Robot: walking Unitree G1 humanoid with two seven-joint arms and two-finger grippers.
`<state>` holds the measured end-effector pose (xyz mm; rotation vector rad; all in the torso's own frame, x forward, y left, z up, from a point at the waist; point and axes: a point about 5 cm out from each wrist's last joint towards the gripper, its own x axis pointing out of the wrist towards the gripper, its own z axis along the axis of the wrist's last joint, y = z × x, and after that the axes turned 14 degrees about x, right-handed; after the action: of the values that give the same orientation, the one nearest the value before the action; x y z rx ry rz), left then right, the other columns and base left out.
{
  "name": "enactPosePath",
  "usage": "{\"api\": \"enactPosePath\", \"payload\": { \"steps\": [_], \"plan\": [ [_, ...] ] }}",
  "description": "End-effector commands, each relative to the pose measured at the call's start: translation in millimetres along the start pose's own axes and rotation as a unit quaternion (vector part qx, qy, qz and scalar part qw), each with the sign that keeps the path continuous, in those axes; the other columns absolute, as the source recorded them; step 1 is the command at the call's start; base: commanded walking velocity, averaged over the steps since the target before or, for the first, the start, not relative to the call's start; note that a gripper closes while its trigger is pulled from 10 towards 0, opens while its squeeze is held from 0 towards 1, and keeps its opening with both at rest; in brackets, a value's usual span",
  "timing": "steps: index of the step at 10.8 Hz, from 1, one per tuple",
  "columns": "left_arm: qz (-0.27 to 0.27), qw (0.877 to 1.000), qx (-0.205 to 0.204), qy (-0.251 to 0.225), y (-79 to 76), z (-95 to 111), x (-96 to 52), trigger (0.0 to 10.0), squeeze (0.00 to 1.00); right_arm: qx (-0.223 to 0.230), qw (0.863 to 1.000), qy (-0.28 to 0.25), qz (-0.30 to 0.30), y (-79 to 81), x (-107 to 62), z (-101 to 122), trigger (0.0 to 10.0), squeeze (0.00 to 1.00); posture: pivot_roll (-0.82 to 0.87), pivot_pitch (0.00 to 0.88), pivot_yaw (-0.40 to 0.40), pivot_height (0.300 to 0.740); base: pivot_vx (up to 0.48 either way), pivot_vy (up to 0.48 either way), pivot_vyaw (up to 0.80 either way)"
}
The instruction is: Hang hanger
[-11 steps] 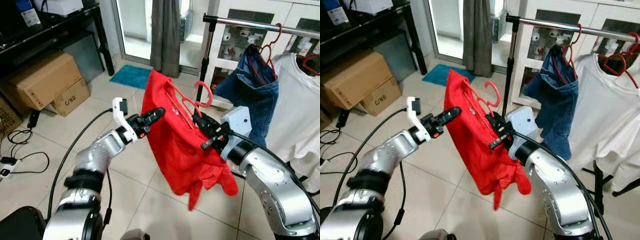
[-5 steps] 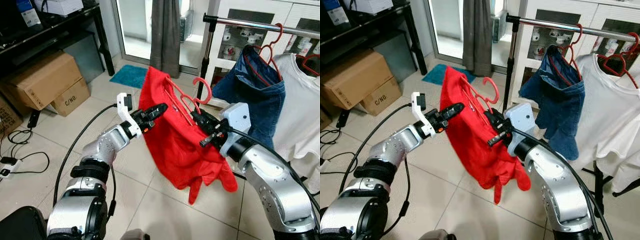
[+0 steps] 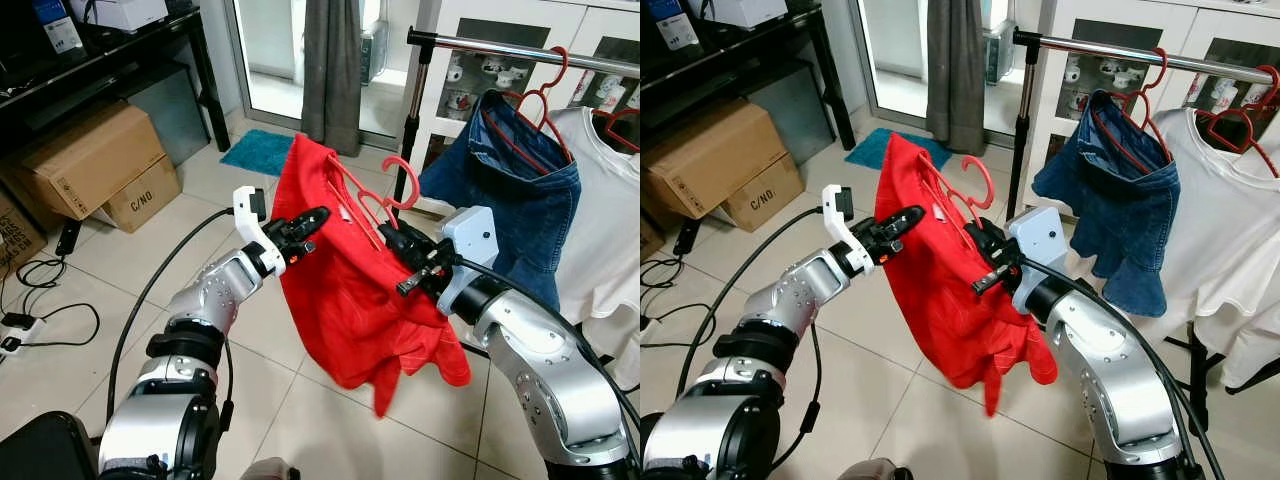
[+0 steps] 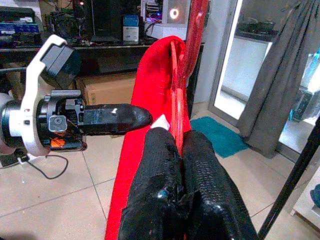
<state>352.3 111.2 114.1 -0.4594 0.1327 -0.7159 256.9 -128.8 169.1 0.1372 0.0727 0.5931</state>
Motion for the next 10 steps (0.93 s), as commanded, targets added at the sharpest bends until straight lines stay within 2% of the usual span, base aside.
{"api": "enactPosePath", "payload": {
  "steps": [1,4,5,6,7,8,9,10],
  "plan": [
    [0.020,1.000,0.009,-0.012,4.8,4,-4.3,0.0,0.00,-0.009,1.000,-0.021,0.016,6.3,-0.1,10,0.0,0.00,0.07,0.000,0.082,0.740,0.000,0.000,0.00],
    [0.044,0.998,0.041,-0.021,8.1,14,-10.2,0.0,0.00,-0.005,1.000,-0.004,0.010,5.7,-3.8,2,0.0,0.00,0.07,0.000,0.076,0.740,0.000,0.000,0.00],
    [0.057,0.993,0.101,-0.036,6.4,27,-17.3,0.0,0.00,-0.007,0.999,0.035,-0.008,-1.1,-7.0,-13,0.0,0.00,0.07,0.000,0.074,0.740,0.000,0.000,0.00],
    [0.068,0.988,0.127,-0.057,3.4,38,-24.1,0.0,0.00,-0.008,0.998,0.060,-0.017,-5.8,-10.4,-23,0.0,0.00,0.08,0.000,0.068,0.740,0.000,0.000,0.00],
    [0.106,0.980,0.145,-0.083,5.8,51,-37.7,0.0,0.00,-0.011,0.997,0.078,-0.017,-10.9,-16.8,-31,0.0,0.00,0.09,0.000,0.059,0.740,0.000,0.000,0.00],
    [0.119,0.977,0.155,-0.090,7.8,57,-42.9,0.0,0.00,-0.012,0.997,0.082,-0.010,-11.5,-19.1,-32,0.0,0.00,0.09,0.000,0.055,0.740,0.000,0.000,0.00],
    [0.143,0.968,0.176,-0.110,10.5,72,-49.9,0.0,0.00,-0.017,0.996,0.089,0.013,-10.9,-23.2,-33,0.0,0.00,0.09,0.000,0.054,0.740,0.000,0.000,0.00],
    [0.185,0.953,0.202,-0.131,15.8,93,-53.1,0.0,0.00,-0.021,0.994,0.098,0.047,-8.7,-29.6,-35,0.0,0.00,0.09,0.000,0.055,0.740,0.000,0.000,0.00]
  ]
}}
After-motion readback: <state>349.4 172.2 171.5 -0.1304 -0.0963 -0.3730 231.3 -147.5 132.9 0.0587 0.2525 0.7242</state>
